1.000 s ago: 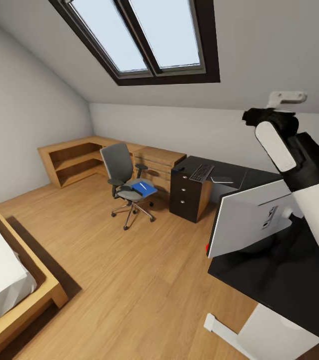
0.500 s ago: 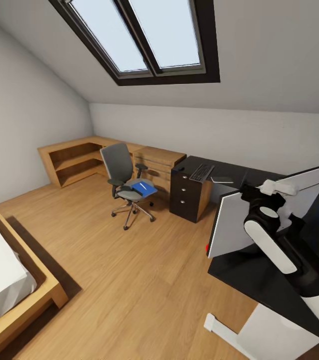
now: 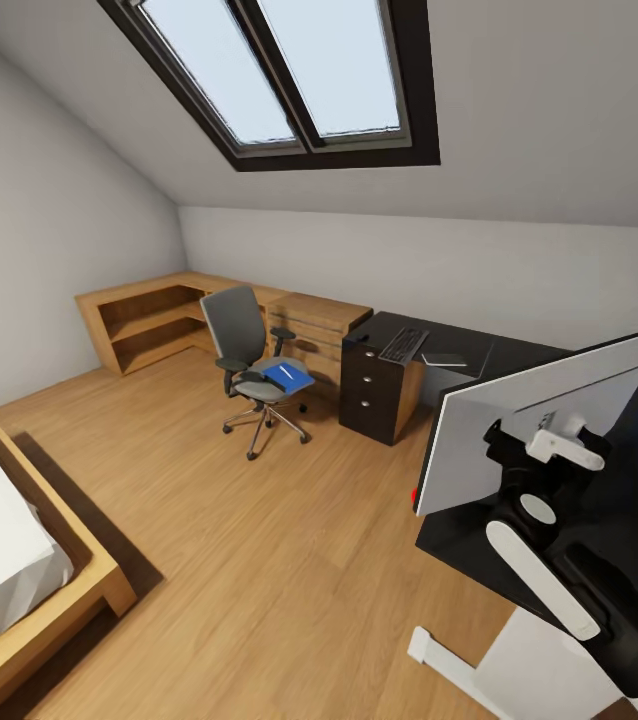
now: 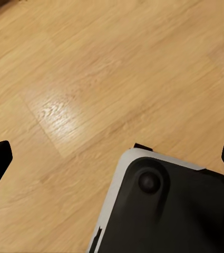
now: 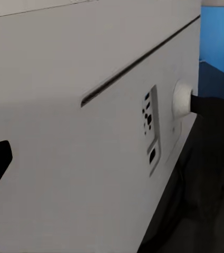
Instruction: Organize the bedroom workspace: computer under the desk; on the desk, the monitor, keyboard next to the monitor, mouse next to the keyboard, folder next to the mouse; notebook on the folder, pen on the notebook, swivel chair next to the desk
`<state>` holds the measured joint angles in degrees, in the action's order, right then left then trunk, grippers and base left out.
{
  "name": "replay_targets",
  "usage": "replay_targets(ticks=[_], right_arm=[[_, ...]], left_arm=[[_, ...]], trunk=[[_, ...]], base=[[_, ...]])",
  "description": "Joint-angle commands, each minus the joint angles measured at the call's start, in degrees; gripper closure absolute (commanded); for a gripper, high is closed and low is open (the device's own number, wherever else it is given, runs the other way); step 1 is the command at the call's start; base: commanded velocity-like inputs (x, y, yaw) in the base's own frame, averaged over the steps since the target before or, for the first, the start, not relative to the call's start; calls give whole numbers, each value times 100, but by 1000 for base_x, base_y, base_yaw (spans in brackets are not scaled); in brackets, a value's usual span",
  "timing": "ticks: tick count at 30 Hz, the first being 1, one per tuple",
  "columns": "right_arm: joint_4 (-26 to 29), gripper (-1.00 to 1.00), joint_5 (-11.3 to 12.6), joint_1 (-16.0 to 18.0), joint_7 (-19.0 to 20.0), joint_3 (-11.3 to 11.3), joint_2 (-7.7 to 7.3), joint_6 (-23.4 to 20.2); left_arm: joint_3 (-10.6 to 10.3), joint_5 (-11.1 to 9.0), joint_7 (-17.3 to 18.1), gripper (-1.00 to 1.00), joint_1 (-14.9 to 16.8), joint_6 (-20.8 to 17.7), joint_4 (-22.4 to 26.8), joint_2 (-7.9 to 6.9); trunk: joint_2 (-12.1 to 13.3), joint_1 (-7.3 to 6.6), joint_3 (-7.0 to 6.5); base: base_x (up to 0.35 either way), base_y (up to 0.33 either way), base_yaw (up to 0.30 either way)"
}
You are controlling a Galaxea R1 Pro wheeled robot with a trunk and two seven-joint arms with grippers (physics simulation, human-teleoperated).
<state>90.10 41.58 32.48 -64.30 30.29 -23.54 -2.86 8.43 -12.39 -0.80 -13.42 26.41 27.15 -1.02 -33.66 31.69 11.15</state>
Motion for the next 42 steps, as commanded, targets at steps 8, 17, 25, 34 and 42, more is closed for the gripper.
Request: replay_targets(ticks=[8,17,25,34,42], right_arm=[[-19,-100,-78,-37,-40,46,7,24],[-120,-100,-71,-166,-29,56,16,55],[-197,-100,-71,-246,8,59,21,67],[-412,-100,-71,-251,30,70,75,180],[-504,-100,-71,-251,66,92,109,188]], left_arm=[[-8,-33,-8,-100,-3,64,2,-5],[0,-53,-28,-100,-3,66,-2,-21],[1,-53,-34,-100,-3,66,-56,-21],[6,-53,-35,-100,-3,72,-60,-26],[8,-53,-35,-100,-3,75,-63,-27]], trunk=[[-9,2,9],[-9,2,-6],[-9,2,-51],[-9,2,-105],[-9,2,-150]], base=[[0,0,0],[0,0,-44],[0,0,-204],[0,0,-236],[0,0,-243]])
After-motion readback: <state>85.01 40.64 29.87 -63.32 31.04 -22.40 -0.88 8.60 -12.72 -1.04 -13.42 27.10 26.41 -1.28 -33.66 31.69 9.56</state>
